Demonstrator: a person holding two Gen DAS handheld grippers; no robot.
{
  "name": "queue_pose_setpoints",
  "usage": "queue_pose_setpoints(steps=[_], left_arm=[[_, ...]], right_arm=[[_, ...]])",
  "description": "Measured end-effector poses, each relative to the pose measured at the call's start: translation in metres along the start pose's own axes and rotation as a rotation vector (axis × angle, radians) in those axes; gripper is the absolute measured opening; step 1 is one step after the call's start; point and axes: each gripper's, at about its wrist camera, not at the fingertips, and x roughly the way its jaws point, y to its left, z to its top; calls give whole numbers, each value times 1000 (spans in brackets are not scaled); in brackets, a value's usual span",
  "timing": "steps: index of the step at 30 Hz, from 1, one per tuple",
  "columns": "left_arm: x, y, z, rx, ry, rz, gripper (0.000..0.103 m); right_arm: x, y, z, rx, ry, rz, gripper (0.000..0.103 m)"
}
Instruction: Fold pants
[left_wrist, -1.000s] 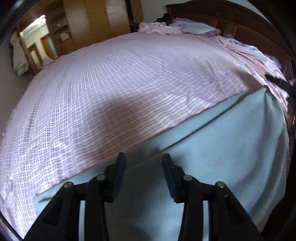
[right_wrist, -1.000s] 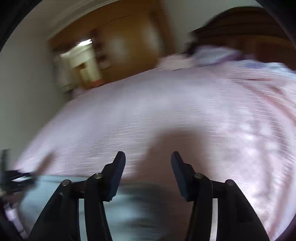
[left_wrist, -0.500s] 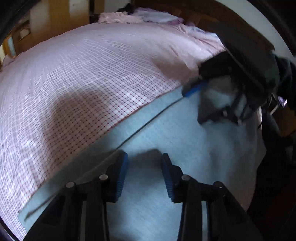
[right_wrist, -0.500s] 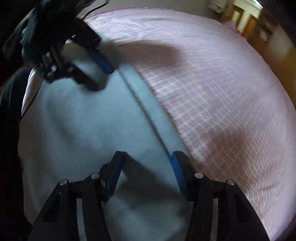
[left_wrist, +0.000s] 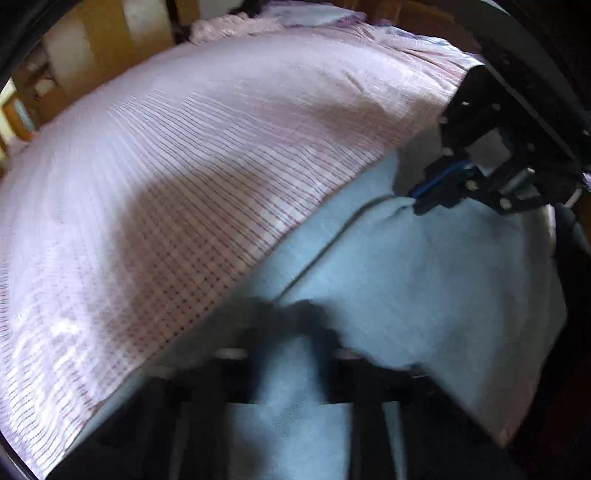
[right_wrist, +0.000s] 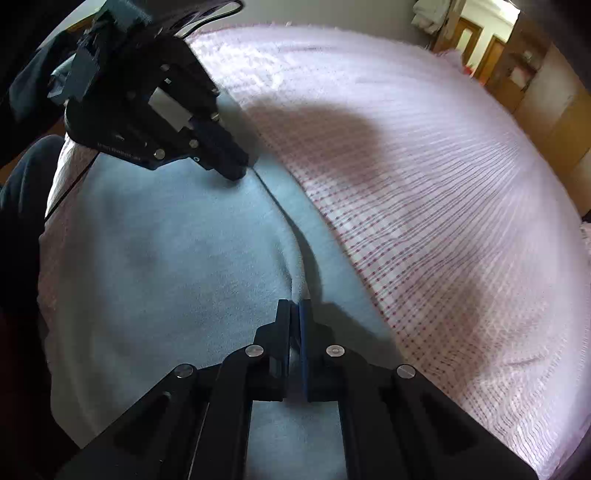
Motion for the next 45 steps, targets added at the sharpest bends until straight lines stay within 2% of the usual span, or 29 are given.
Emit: queue_pose_setpoints(steps=[5, 8, 12, 15, 16, 17, 18, 20, 21, 23, 24, 25, 26, 27, 28, 29, 31, 33, 34, 35, 39, 40, 43, 45], left_arm=[[-24, -16, -9, -28, -79, 88, 3], [-39, -12, -11, -54, -116, 124, 3], [-35, -5, 1, -103, -101, 168, 3], [-13, 2, 8, -134, -60, 165, 5], [-4, 4, 7, -141, -49, 164, 10], [1, 4, 4, -145, -53, 177, 13], [3, 4, 0, -150, -74, 186, 15], [-1, 6, -7, -189, -113, 226, 33], [-5, 8, -10, -222, -127, 242, 37], [-20, 14, -21, -317, -169, 237, 37], [-32, 15, -29, -358, -197, 226, 37], [-45, 12, -37, -388, -229, 219, 37], [-58, 6, -46, -410, -258, 220, 37], [-66, 0, -52, -426, -277, 217, 36], [-73, -11, -58, -447, -298, 187, 35], [-78, -24, -63, -465, -313, 134, 35], [-80, -48, -67, -487, -337, 38, 35], [-82, -79, -71, -471, -340, -75, 39], [-82, -99, -71, -435, -323, -138, 49], [-84, -115, -71, -401, -312, -175, 56], [-96, -171, -74, -304, -354, -297, 57], [-97, -178, -75, -298, -359, -309, 57], [-89, -185, -64, -313, -334, -303, 56], [-85, -183, -58, -351, -336, -292, 53]], right_arm=[[-28, -4, 0, 43, -104, -38, 0], [-30, -14, 4, 80, -115, -51, 0], [-19, -16, 12, 82, -86, -88, 0], [1, -21, 10, 119, -37, -100, 0], [11, -25, 8, 151, -1, -106, 0], [17, -29, 5, 174, 17, -117, 4], [19, -32, 1, 204, 18, -126, 17], [7, -42, -11, 303, -17, -136, 32], [-2, -49, -18, 363, -28, -129, 34], [-33, -63, -45, 502, -82, -119, 35], [-50, -66, -58, 553, -122, -130, 40], [-72, -68, -79, 615, -175, -162, 44], [-88, -70, -97, 666, -201, -213, 53], [-102, -70, -114, 708, -209, -279, 56], [-117, -68, -137, 752, -207, -377, 56], [-125, -66, -152, 781, -209, -434, 56], [-144, -62, -186, 876, -245, -521, 63], [-152, -67, -211, 995, -294, -546, 77], [-155, -69, -230, 1094, -305, -554, 77], [-154, -76, -237, 1135, -301, -541, 77], [-138, -77, -240, 1137, -289, -459, 77], [-133, -77, -239, 1136, -293, -437, 75], [-110, -77, -240, 1172, -305, -383, 60], [-87, -74, -237, 1152, -257, -424, 58]])
